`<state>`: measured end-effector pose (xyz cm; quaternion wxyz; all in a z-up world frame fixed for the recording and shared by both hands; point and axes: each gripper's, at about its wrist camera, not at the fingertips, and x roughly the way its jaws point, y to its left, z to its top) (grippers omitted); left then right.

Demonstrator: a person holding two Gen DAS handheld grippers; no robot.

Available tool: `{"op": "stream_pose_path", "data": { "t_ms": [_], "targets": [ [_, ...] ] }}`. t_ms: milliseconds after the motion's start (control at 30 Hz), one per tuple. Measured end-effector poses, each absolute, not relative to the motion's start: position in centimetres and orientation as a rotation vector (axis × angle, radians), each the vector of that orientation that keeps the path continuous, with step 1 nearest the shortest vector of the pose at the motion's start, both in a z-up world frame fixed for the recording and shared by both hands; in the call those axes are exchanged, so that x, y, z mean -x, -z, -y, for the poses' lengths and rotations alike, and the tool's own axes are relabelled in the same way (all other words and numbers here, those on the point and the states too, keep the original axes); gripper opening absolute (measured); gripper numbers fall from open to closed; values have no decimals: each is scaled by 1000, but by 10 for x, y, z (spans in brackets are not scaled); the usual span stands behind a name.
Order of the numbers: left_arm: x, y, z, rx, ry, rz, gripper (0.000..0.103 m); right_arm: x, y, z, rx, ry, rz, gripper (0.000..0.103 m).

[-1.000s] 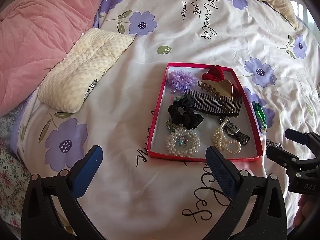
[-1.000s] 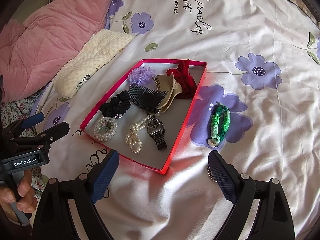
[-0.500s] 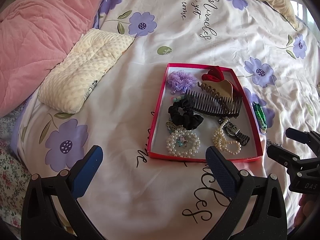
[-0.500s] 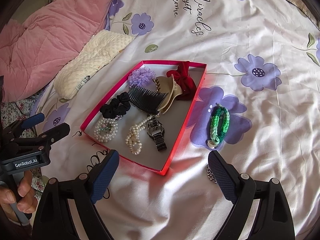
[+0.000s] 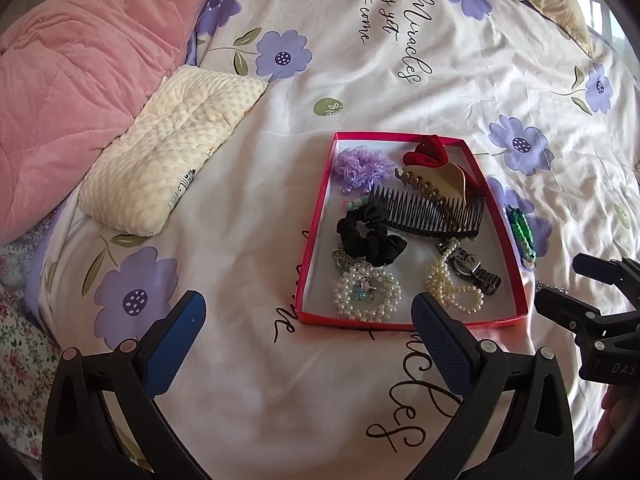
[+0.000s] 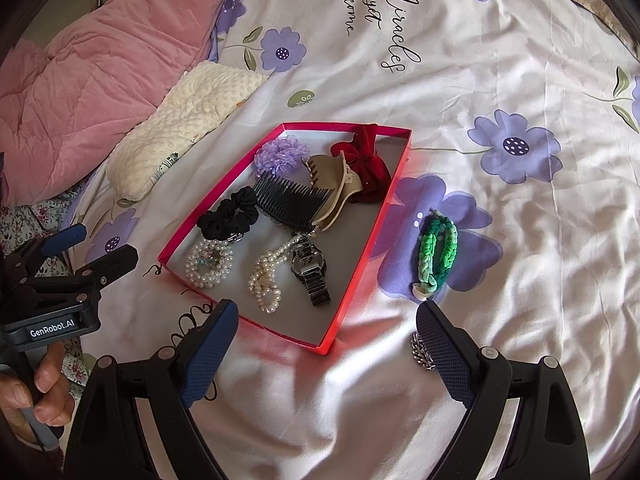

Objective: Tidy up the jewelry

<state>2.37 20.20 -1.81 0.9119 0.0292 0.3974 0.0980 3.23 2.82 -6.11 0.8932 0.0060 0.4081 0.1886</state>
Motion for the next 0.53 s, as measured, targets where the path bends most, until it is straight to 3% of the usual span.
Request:
{"op": "stream_pose_path", "data": {
  "t_ms": [533],
  "targets": [
    [-31, 24, -200, -48, -183, -823, 103, -43, 69, -29, -15, -385, -852, 92]
  ]
}}
